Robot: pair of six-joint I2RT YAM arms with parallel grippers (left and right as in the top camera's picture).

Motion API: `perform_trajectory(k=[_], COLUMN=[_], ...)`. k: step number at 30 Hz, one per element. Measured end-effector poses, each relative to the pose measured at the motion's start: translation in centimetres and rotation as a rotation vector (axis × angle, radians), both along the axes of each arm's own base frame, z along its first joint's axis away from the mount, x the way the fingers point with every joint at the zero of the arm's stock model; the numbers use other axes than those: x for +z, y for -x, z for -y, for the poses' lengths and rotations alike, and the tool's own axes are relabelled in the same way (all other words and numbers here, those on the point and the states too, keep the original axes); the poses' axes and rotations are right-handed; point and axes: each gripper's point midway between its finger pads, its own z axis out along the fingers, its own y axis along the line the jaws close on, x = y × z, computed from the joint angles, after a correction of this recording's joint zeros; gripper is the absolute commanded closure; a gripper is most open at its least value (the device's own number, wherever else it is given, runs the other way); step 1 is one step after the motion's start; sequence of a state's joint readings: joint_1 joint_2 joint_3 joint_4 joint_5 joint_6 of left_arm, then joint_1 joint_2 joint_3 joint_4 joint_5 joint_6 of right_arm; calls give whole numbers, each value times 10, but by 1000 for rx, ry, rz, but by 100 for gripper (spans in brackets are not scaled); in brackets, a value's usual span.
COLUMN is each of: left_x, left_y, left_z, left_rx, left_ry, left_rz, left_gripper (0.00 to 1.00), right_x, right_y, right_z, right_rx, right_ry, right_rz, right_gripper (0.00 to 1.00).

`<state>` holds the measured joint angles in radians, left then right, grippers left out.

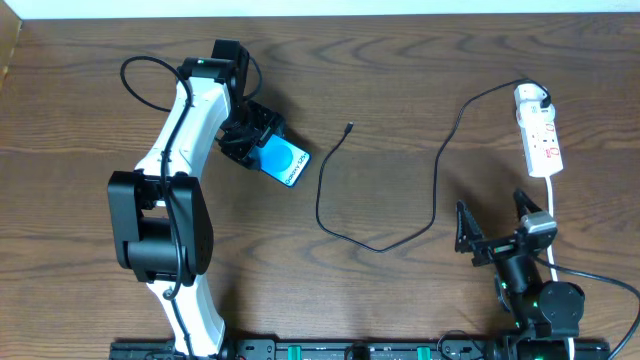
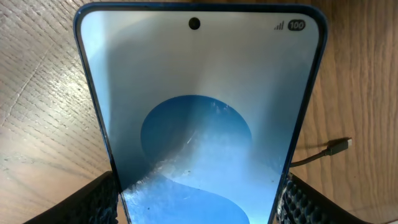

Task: Plug charger to phone and switch on socket
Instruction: 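Move the right gripper toward the phone held by the left gripper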

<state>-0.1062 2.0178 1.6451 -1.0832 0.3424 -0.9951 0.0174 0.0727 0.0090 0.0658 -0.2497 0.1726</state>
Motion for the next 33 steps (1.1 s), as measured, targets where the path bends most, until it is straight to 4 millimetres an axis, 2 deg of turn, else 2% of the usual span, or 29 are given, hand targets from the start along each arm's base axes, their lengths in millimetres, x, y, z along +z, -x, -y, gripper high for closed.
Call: perform_trajectory(k=[3, 5, 11, 14, 18, 23, 26, 30, 33], left_x=[0, 0, 2, 3, 3, 4, 6, 8, 8], left_y=[0, 0, -3, -4, -6, -7, -10, -12, -12], left_z=[0, 1, 7, 8, 9, 12, 16, 21, 22], left_rx=[0, 0, -1, 1, 1, 15, 24, 53, 79], left_ry=[0, 8, 39, 50, 55, 71, 98, 127, 136], left_rz=[0, 0, 13, 16, 22, 21, 30, 26, 15], left_gripper=[34, 34, 34, 34, 34, 34, 34, 34, 34], right_x=[-8, -6, 34, 42, 33, 23, 15, 0, -4], right_y=[-3, -7, -38, -58, -87, -119, -128, -127, -131], right_z=[-5, -8, -19, -31, -50, -72, -85, -102, -111], right_rx=[28, 43, 106, 173, 285, 421, 505, 593, 623], right_ry=[-31, -46, -69, -84, -132, -208, -238, -288, -332], right_rz=[-73, -119, -226, -312, -478, -594, -617, -669, -687], right_gripper=[1, 1, 1, 1, 1, 1, 1, 1, 1])
